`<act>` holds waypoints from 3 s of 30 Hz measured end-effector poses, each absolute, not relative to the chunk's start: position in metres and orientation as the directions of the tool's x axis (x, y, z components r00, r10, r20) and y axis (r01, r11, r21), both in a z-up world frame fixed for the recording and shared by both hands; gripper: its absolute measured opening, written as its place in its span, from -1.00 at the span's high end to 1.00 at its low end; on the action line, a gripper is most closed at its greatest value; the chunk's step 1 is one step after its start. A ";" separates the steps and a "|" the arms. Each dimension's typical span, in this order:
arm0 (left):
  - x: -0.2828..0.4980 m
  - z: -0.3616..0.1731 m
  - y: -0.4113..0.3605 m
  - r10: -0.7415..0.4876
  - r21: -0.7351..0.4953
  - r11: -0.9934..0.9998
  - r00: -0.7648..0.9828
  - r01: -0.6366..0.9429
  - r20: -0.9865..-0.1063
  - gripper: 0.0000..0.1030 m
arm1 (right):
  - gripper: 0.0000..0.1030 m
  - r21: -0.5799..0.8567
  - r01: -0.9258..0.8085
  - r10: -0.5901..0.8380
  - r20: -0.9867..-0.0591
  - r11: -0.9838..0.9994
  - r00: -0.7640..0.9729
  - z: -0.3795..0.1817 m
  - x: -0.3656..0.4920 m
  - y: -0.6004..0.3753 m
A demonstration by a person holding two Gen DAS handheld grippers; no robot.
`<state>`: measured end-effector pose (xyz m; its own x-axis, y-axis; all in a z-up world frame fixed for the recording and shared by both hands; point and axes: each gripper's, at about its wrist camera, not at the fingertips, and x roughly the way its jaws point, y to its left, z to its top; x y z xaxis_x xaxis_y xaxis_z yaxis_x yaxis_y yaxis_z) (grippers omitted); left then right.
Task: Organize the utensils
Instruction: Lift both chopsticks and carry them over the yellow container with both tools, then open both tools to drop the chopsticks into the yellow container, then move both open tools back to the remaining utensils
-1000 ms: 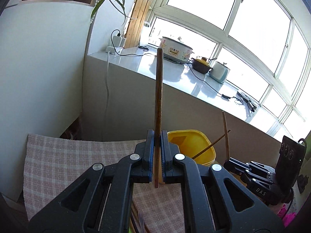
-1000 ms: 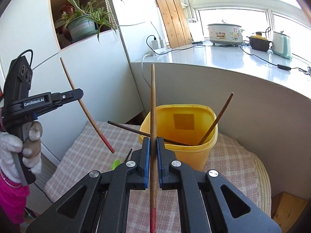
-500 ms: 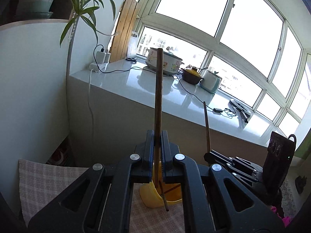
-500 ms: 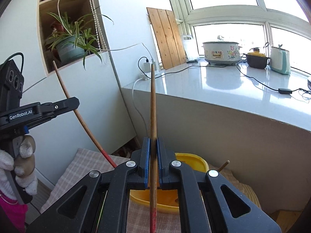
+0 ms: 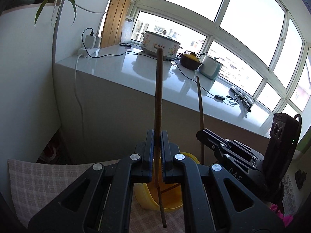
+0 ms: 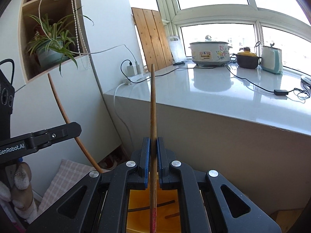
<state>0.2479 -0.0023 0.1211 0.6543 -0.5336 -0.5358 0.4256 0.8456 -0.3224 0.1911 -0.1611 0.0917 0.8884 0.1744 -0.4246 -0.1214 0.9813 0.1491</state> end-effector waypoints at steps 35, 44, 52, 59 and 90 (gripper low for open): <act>0.197 0.122 0.035 -0.493 -0.259 0.869 0.706 0.421 -0.508 0.91 | 0.78 0.237 -0.225 0.319 -0.524 0.945 0.790 0.052 0.133 -0.174; 0.187 0.076 0.055 -0.329 -0.208 0.944 0.698 0.255 -0.636 0.91 | 0.77 0.283 -0.337 0.439 -0.516 0.898 0.735 0.034 0.104 -0.199; 0.176 0.007 0.059 -0.277 -0.250 0.960 0.578 0.127 -0.768 0.91 | 0.77 0.303 -0.385 0.490 -0.554 0.872 0.673 0.014 0.098 -0.207; 0.154 -0.028 0.066 -0.249 -0.242 0.967 0.501 0.080 -0.829 0.91 | 0.77 0.278 -0.427 0.503 -0.601 0.860 0.621 -0.001 0.089 -0.193; 0.150 -0.082 0.089 -0.441 -0.359 0.890 0.329 0.282 -0.835 0.64 | 0.35 0.286 -0.357 0.422 -0.816 0.889 0.396 -0.089 0.097 -0.063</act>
